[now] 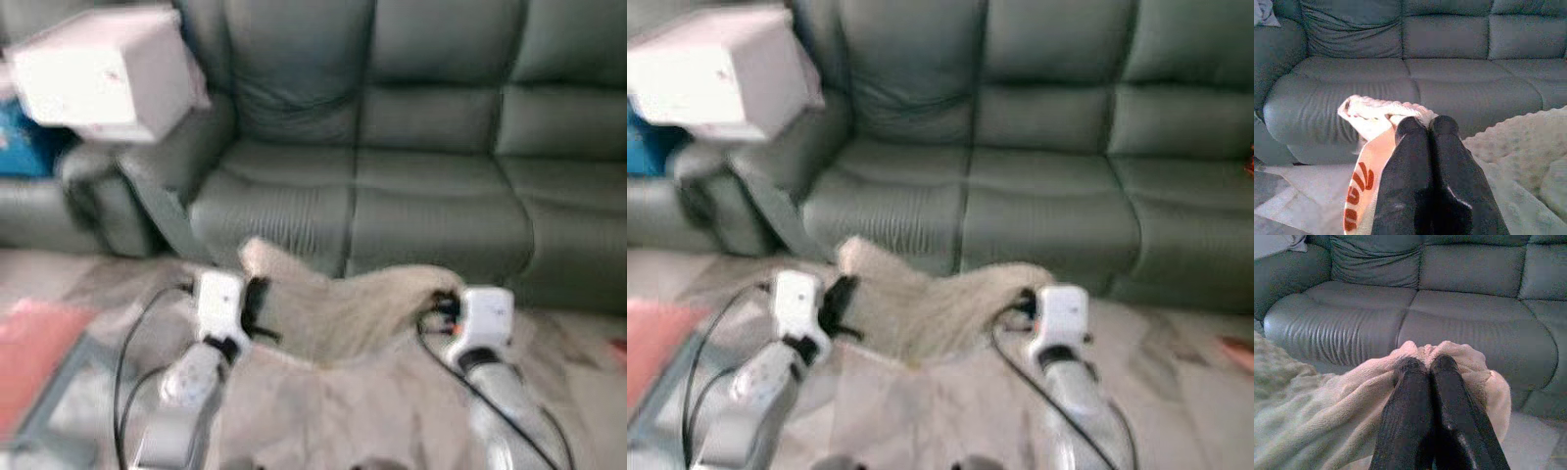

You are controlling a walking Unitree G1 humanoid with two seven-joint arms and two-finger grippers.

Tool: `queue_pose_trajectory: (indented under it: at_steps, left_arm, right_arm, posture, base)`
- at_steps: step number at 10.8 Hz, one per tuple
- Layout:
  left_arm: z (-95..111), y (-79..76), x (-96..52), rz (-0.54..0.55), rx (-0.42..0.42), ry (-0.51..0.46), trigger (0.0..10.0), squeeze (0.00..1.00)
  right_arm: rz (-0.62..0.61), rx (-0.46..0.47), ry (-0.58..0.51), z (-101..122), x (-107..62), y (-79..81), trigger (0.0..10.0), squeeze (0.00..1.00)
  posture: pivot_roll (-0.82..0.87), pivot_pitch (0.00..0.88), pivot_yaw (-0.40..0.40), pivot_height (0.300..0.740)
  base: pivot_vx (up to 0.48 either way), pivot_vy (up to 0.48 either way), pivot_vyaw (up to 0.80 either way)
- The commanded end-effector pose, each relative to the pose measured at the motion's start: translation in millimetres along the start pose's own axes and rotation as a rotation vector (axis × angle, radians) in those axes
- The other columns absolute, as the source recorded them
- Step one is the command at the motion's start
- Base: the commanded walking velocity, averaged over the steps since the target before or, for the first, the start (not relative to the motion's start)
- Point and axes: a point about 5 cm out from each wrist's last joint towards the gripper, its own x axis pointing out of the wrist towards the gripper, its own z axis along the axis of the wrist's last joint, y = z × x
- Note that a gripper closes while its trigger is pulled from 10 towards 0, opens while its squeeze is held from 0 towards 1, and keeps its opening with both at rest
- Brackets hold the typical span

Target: Move the pillow to the sofa

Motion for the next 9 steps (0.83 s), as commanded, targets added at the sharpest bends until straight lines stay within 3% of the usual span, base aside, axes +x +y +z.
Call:
queue_pose_trajectory:
  at_steps: [1,6,9]
  left_arm:
    - [7.9,3.5,-2.3,0.006,0.008,-0.037,10.0,0.0]
    - [9.4,-0.5,-3.6,-0.036,-0.014,-0.046,10.0,0.0]
    - [10.4,-1.6,-3.3,-0.052,-0.018,-0.051,10.0,0.0]
  right_arm:
    - [0.027,0.013,-0.035,7.0,2.1,8.6,10.0,0.0]
    - [0.01,-0.012,-0.03,6.4,2.4,5.1,10.0,0.0]
    - [-0.002,0.023,-0.027,5.6,2.0,4.6,10.0,0.0]
  posture:
    - [-0.05,0.0,0.011,0.74]
    - [-0.05,0.0,0.013,0.74]
    - [-0.05,0.0,0.014,0.74]
  base:
    - [0.0,0.0,0.0]
    - [0.0,0.0,-0.09]
    - [0.0,0.0,0.0]
